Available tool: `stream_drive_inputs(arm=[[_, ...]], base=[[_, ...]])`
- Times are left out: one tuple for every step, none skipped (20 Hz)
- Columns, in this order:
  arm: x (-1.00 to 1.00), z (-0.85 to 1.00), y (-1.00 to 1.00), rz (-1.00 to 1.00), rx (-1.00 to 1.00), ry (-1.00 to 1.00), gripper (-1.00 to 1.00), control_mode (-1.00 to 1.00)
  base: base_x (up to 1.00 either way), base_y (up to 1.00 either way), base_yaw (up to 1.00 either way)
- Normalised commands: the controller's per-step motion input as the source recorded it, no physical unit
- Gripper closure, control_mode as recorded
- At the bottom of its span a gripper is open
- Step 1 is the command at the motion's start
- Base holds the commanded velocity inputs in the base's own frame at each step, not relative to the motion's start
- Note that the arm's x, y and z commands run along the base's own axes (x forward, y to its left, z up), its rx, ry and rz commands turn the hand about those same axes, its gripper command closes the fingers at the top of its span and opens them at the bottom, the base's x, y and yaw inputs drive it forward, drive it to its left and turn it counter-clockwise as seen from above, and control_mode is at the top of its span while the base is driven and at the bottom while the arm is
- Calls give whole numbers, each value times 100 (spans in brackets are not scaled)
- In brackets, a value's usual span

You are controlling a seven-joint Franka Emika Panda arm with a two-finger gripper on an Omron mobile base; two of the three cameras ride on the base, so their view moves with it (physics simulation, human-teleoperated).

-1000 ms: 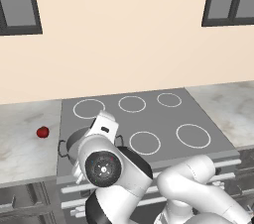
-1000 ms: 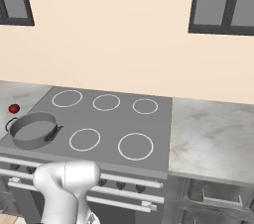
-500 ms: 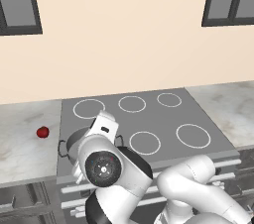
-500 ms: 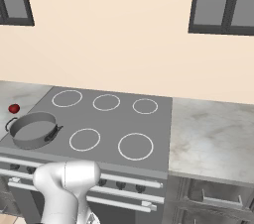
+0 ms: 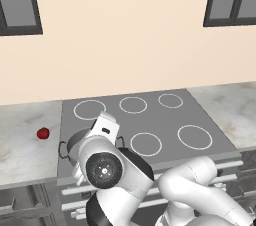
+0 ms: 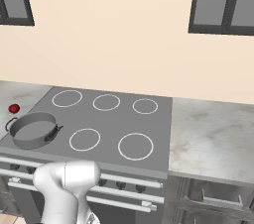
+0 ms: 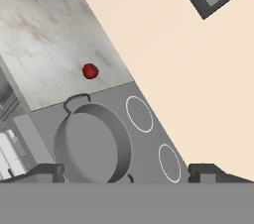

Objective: Turn on the burner for the pot on the stove. Wait thirty seconds for the pot to heat up. Then add the tomato to the pot.

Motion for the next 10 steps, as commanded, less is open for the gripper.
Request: stream_drive_inputs(arm=[[0, 0, 0, 0, 0, 0, -100, -100], [0, 0, 0, 0, 0, 0, -100, -100], [0, 0, 0, 0, 0, 0, -100, -100], [0, 0, 0, 0, 0, 0, -100, -100], [0, 0, 0, 0, 0, 0, -100, -100], [0, 0, 0, 0, 0, 0, -100, -100], [0, 0, 0, 0, 0, 0, -100, -100], [0, 0, 0, 0, 0, 0, -100, -100], [0, 0, 0, 0, 0, 0, -100, -100], [0, 0, 0, 0, 0, 0, -100, -100]], base=[[0, 0, 0], [0, 0, 0], [0, 0, 0], [0, 0, 0], [0, 0, 0], [0, 0, 0], [0, 0, 0], [0, 0, 0], [0, 0, 0], [0, 0, 0]])
